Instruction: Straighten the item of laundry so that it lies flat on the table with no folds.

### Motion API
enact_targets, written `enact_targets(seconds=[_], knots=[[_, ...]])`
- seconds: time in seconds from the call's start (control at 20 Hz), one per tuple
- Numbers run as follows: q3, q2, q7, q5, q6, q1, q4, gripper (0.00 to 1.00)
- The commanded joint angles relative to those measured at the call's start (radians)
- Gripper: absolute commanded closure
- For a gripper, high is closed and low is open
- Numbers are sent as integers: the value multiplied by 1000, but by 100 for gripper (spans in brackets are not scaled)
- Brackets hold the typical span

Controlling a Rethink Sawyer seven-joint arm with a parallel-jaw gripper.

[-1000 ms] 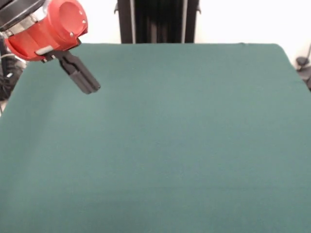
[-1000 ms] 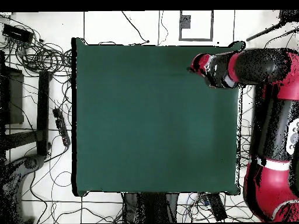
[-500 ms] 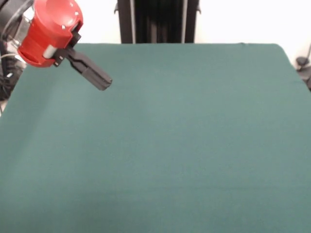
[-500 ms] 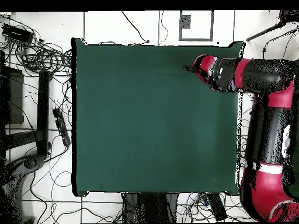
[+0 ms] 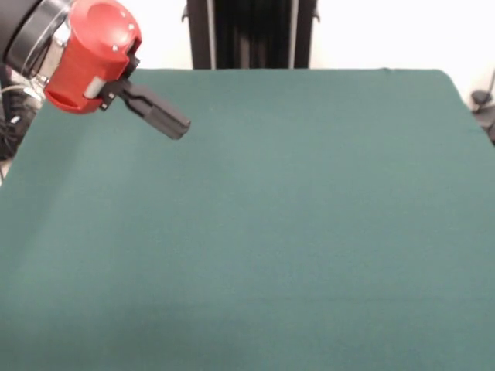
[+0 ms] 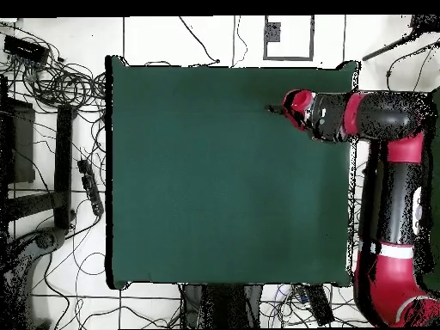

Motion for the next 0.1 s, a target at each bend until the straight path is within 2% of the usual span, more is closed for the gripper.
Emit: enact_targets(seconds=[0.05, 0.1], knots=[[-178, -12, -367, 58, 42, 85, -27, 100], [-183, -14, -364, 60, 34, 92, -36, 100]])
